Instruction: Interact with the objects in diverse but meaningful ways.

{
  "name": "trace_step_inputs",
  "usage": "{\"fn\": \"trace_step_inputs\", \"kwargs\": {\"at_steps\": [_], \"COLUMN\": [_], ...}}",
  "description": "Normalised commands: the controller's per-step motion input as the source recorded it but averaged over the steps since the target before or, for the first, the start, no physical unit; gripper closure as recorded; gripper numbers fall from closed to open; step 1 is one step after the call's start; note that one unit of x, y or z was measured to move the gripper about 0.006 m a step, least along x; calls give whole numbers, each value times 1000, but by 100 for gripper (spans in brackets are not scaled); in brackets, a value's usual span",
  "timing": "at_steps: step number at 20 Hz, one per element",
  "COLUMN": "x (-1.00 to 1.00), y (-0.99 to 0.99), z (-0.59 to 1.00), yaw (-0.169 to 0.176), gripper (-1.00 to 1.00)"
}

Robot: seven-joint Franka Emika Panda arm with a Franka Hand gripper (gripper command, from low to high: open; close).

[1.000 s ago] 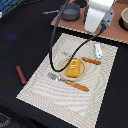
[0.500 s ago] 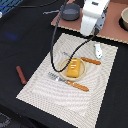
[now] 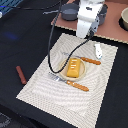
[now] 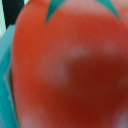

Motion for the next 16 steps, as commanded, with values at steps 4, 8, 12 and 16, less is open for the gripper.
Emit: {"fn": "trace_step_inputs", "kwargs": {"at_steps": [4,8,12,16], "x": [-370,-455,-626,-622], "y": [-384,-196,99,230], "z": [-516,-488,-220,-109], "yaw": [33,40,68,77], "gripper": [100,100,100,100]}}
